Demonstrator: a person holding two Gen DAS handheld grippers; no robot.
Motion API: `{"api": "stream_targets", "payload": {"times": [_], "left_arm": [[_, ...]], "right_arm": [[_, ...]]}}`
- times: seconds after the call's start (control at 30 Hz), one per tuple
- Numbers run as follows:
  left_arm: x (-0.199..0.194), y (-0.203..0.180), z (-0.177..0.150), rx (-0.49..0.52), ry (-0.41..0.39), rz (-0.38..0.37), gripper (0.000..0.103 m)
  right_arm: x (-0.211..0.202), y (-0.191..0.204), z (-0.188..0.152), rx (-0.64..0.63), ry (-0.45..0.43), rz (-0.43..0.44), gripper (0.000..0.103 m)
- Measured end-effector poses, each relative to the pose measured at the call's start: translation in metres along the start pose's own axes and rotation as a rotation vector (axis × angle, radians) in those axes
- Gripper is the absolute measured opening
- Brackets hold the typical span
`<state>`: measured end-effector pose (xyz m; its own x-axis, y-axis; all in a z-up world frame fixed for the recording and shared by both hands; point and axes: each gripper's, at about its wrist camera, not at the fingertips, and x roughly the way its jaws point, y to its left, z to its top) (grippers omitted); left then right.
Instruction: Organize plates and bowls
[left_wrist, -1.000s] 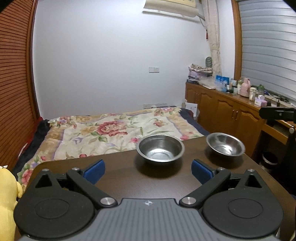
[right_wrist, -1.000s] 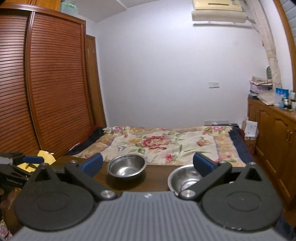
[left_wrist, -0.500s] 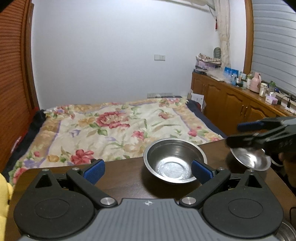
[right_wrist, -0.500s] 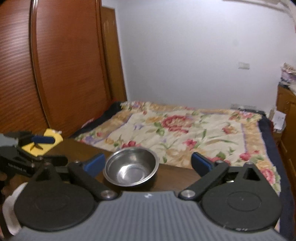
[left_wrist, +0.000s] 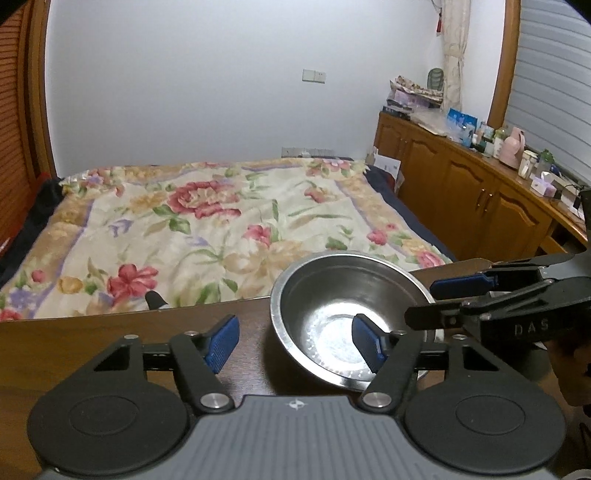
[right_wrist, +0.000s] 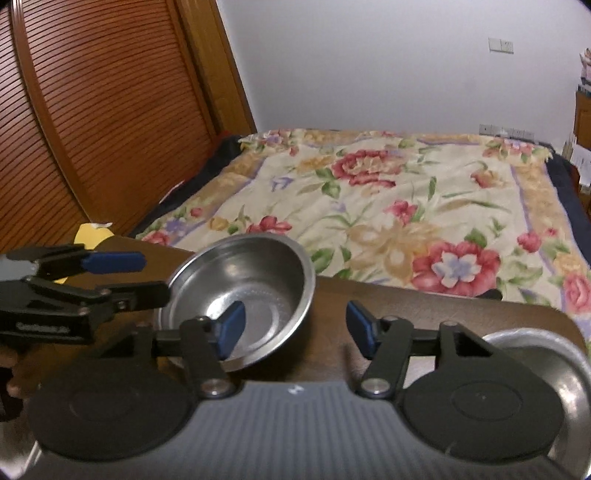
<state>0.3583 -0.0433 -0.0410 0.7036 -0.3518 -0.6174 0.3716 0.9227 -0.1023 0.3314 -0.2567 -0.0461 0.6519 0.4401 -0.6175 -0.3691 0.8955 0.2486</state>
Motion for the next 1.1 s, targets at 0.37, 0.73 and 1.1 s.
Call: {"api": "stream_targets", "payload": {"times": [0.37, 0.73, 1.1], "left_arm": [[0.012, -0.001, -0.003, -0.025, 0.066, -0.035, 0.037], [-0.034, -0.015, 0.01, -0.011, 0.015, -0.063, 0.026], [-0.118, -0.049, 0.015, 0.045, -0.094, -0.104, 0.026]], "right_arm": [[0.014, 0.004, 0.002, 0.001, 0.064, -0.004, 0.049], [-0.014, 0.01, 0.007, 0.041, 0.027, 0.006, 0.023], [-0.097, 0.034, 0.009, 0.026, -0.09, -0.028, 0.023]]}}
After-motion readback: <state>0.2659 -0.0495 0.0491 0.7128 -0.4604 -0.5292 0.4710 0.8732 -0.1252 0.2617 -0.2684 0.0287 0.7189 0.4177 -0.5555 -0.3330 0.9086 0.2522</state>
